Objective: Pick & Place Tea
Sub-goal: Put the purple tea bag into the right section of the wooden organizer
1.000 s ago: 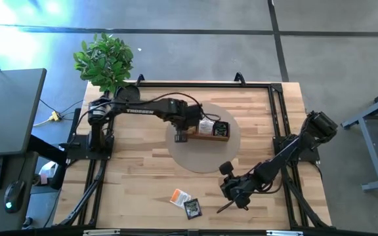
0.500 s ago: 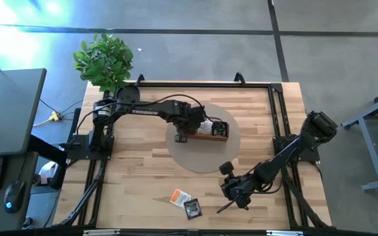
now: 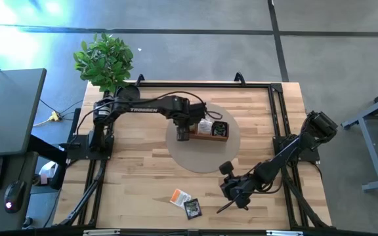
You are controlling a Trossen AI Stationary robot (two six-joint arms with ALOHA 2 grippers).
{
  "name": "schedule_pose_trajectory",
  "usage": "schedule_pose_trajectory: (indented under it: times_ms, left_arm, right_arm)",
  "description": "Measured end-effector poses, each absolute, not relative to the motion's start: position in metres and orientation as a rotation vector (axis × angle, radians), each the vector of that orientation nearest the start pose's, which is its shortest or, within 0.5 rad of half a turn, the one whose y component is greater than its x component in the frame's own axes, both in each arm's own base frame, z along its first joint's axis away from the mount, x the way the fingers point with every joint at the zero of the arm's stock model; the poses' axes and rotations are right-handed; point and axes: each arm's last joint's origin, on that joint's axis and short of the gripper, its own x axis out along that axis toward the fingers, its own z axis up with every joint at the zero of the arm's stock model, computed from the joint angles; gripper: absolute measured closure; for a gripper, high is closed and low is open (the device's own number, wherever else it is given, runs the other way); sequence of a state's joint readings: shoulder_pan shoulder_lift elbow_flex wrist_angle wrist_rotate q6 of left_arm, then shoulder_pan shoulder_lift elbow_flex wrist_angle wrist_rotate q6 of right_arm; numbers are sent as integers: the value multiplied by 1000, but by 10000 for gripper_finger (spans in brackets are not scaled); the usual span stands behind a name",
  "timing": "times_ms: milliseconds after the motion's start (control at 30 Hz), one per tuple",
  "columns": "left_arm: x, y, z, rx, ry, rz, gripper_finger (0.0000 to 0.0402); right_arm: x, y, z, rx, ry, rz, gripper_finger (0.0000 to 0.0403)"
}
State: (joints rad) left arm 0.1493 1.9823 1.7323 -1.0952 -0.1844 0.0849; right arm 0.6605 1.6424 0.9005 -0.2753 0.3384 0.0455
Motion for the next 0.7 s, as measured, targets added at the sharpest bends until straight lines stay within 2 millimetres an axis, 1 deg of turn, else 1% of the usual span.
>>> schedule_pose_trajectory:
  times_ms: [100,133,200,267,300,400,533,600,700]
  left_arm:
    - [393,64,265,-34,1349,309,222]
    - [389,64,272,-55,1350,326,222]
    - [379,60,294,-77,1337,342,222]
    - [371,53,313,-91,1283,348,222]
    - [366,48,318,-95,1287,347,222]
    - [360,25,327,-93,1253,317,222]
    - [345,-14,338,-62,1216,306,222]
    - [336,-35,336,-30,1221,310,222]
    - [327,-62,327,-30,1226,323,222]
  right_arm:
    - [252,184,166,-436,888,278,391]
    - [252,184,166,-437,888,280,391]
    - [252,184,166,-439,888,281,391]
    - [252,184,166,-454,883,298,391]
    - [252,184,166,-469,876,309,391]
    - [255,187,169,-463,826,330,391]
    - [259,192,173,-445,769,372,391]
    - [260,192,174,-431,747,380,391]
    - [265,189,176,-382,732,353,391]
